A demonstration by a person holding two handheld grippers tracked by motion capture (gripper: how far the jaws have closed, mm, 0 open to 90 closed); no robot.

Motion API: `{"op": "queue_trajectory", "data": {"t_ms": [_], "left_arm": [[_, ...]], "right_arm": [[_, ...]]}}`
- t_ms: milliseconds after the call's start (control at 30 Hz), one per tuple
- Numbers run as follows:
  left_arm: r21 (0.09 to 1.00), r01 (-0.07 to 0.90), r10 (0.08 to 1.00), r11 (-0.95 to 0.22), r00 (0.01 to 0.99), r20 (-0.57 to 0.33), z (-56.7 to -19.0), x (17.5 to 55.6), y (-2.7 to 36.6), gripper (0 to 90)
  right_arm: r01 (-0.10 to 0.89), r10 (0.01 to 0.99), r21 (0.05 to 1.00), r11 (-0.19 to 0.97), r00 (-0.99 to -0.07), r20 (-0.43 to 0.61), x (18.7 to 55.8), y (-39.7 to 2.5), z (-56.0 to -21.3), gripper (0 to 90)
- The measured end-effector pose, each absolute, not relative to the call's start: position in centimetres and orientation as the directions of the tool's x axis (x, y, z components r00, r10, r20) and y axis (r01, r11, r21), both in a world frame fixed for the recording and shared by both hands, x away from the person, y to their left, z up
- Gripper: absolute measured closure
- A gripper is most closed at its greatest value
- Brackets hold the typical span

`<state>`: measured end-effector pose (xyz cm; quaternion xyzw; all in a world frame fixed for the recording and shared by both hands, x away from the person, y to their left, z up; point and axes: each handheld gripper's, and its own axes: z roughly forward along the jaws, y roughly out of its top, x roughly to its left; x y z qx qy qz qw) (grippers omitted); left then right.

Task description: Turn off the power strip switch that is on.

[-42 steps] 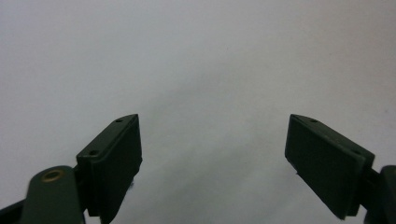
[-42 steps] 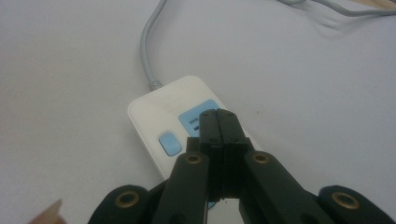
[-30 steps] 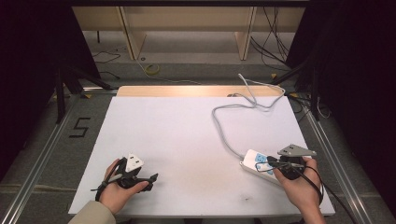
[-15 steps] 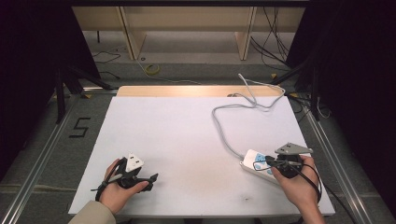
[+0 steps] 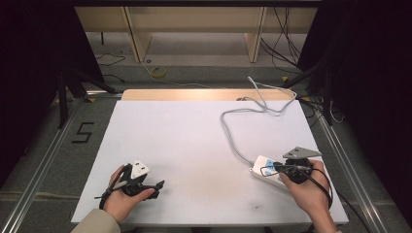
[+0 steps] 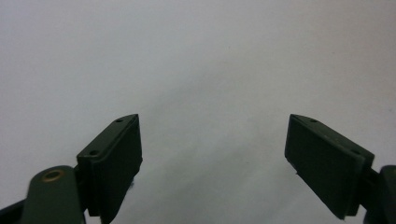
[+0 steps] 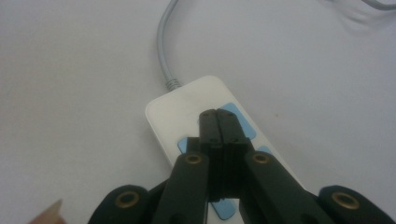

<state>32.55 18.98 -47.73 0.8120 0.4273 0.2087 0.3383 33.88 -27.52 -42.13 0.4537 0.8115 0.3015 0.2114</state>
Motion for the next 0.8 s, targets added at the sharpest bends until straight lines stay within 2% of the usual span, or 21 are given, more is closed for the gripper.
{"op": "queue_trajectory", "data": {"t_ms": [800], "left_arm": [[0.727, 0.552, 0.834, -0.408, 0.549, 0.051, -47.74, 32.56, 18.95, 18.6]], "right_arm": [[0.643, 0.852, 0.628, 0.438, -0.521, -0.061, 34.80, -26.94, -41.34, 90.0]]}}
